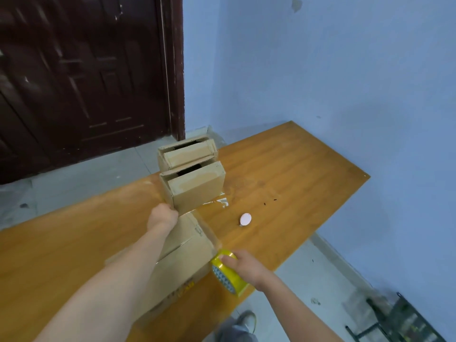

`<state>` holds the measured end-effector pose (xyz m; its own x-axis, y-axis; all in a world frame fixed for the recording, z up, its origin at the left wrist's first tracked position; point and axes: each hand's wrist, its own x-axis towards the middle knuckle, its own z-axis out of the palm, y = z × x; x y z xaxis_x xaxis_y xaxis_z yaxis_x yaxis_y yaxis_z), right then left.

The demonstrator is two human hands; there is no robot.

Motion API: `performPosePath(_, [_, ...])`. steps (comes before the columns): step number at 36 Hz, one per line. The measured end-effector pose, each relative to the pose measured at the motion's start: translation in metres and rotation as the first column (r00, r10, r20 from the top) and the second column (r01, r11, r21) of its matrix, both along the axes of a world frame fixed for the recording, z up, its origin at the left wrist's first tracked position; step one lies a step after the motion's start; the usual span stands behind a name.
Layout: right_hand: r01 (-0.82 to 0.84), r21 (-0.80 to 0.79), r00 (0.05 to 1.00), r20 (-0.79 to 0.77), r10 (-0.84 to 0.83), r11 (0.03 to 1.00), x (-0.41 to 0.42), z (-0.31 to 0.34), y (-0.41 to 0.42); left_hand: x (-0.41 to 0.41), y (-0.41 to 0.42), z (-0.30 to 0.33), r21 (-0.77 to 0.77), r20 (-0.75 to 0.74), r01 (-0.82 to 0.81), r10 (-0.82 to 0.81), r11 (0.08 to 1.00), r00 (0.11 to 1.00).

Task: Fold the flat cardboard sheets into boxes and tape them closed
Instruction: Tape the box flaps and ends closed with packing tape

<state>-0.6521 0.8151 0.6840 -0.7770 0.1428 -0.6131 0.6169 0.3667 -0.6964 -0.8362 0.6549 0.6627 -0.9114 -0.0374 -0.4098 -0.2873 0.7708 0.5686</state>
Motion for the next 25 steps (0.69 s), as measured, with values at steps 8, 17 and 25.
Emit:
performPosePath(8, [0.03,-0.166,0.986,-0.156,-0.057,0.986,-0.007,-0.005,-0.015,0.069,-0.014,-0.011,-0.239,-0.633,0.257,-0.351,0.936,0.69])
performPosePath(17, [0.094,-0.268,0.977,-0.16,-0.141,0.959,-0.024,-0.031,-0.025,0.105,-0.02,-0.031,-0.442,-0.588,0.283,-0.514,0.851,0.625])
performPosePath(25, [-0.002,-0.033,0.997,-0.078,-0.001,0.999,-0.021,-0.061,-0.033,0.105,-0.019,-0.034,-0.459,-0.537,0.294,-0.525,0.838,0.66])
